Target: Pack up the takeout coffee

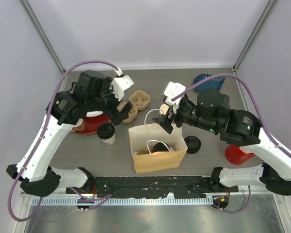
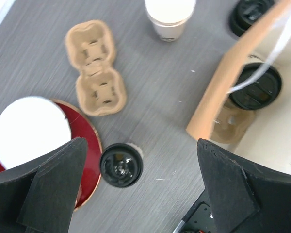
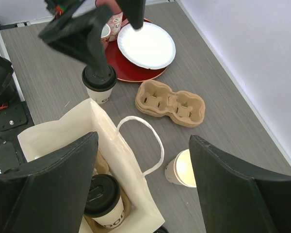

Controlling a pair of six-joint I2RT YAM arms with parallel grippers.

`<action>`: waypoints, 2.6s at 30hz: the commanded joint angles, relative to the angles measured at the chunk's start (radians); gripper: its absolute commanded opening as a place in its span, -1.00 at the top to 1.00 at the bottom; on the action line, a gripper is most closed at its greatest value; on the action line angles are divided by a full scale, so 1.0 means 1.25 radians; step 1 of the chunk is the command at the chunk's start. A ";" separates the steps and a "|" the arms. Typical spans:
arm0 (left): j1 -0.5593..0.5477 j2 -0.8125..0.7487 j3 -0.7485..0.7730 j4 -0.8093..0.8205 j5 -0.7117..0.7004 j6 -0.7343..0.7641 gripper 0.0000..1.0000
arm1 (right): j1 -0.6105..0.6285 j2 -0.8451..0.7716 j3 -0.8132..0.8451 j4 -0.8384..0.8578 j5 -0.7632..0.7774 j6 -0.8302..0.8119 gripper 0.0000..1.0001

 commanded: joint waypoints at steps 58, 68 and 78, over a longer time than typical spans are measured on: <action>0.375 0.228 -0.297 -0.265 0.282 1.193 0.03 | 0.002 -0.041 -0.103 -0.011 -0.046 0.002 -0.62; 0.352 0.252 -0.317 -0.257 0.245 1.179 0.26 | 0.002 -0.033 -0.101 -0.021 -0.038 0.004 -0.62; 0.348 0.238 -0.331 -0.260 0.201 1.122 1.00 | 0.002 -0.027 -0.100 -0.022 -0.038 0.000 -0.62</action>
